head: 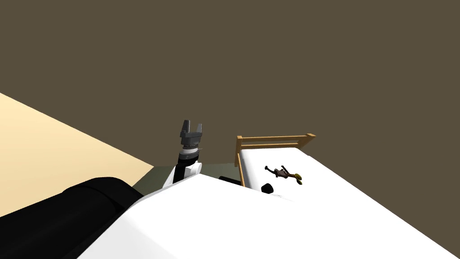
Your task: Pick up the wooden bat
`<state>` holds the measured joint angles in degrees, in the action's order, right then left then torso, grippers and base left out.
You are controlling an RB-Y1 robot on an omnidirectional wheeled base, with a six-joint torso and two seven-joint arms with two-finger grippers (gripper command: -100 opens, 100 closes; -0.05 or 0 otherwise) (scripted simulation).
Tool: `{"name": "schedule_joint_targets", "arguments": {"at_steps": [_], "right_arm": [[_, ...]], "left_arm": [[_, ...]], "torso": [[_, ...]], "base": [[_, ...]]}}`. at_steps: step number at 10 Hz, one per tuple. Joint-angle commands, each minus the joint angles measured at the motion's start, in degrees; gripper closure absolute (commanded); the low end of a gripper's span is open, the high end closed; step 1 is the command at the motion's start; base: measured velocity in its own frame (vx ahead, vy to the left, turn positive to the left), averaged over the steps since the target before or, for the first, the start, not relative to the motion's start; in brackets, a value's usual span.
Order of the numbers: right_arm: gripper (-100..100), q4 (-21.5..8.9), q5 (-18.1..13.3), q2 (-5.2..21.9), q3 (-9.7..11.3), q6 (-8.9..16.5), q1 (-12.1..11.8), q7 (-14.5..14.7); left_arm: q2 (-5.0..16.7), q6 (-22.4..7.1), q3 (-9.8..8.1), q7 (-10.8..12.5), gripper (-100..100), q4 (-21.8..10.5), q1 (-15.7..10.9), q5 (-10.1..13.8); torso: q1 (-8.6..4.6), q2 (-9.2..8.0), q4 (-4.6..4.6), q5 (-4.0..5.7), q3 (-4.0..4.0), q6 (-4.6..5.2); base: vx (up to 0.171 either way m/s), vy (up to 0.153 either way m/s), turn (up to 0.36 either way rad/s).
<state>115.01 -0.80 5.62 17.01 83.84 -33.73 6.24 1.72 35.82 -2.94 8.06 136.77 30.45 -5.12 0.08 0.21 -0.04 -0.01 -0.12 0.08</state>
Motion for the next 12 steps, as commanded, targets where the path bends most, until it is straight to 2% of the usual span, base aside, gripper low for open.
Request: {"name": "schedule_joint_targets", "arguments": {"at_steps": [1,2,6,7,8,12], "right_arm": [[0,0.0,0.0,0.0,0.0,0.0,0.0,0.0],[-100,-2.03,0.08,-0.13,-0.19,-1.55,0.61,-0.02],[-100,-6.78,0.25,-0.45,-0.64,-5.11,2.04,-0.08],[-100,-6.13,0.16,-0.44,-0.51,-4.54,1.8,-0.09],[100,-6.29,0.14,-0.45,-0.5,-4.79,1.82,-0.11],[100,-6.17,0.16,-0.53,-0.54,-4.92,1.96,-0.2]], "left_arm": [[0.0,0.0,0.0,0.0,0,0.0,0.0,0.0],[0.0,0.0,0.0,0.0,0,0.0,0.0,0.0],[0.0,0.0,0.0,0.0,0,0.0,0.0,0.0],[0.0,0.0,0.0,0.0,0,0.0,0.0,0.0],[0.0,0.0,0.0,0.0,0,0.0,0.0,0.0],[0.0,0.0,0.0,0.0,0,0.0,0.0,0.0]], "torso": [[0.0,0.0,0.0,0.0,0.0,0.0],[0.02,-0.03,0.01,0.0,0.02,0.0],[0.02,-0.1,0.02,0.0,0.06,0.0],[0.02,-0.1,0.02,0.0,0.06,0.0],[0.02,-0.09,0.02,-0.01,0.05,0.0],[0.03,-0.07,-0.04,-0.02,0.05,0.01]], "base": [[0.0,0.0,0.0],[-0.007,-0.002,0.009],[-0.013,-0.002,0.006],[-0.005,-0.001,0.001],[0.0,0.0,0.0],[0.0,0.0,0.0]]}}
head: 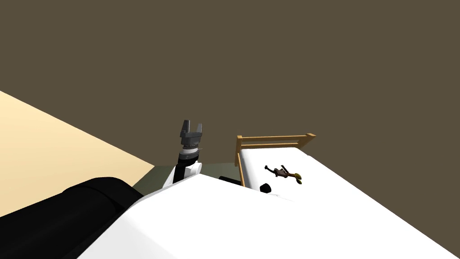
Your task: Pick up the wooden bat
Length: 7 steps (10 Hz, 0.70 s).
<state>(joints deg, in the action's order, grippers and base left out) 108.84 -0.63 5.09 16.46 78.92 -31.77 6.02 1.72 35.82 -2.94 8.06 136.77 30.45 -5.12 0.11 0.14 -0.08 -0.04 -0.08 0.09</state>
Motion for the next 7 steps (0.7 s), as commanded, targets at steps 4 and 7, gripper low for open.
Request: {"name": "schedule_joint_targets", "arguments": {"at_steps": [4,7], "right_arm": [[100,4.14,-0.09,0.4,0.36,3.37,-1.34,0.2],[0,4.77,-0.18,0.39,0.4,3.65,-1.46,0.09]], "left_arm": [[0.0,0.0,0.0,0.0,0,0.0,0.0,0.0],[0.0,0.0,0.0,0.0,0,0.0,0.0,0.0]], "torso": [[0.07,0.02,-0.03,-0.11,0.01,0.07],[0.13,-0.03,-0.04,-0.19,0.05,0.1]], "base": [[0.009,0.002,-0.004],[0.007,0.0,-0.004]]}}
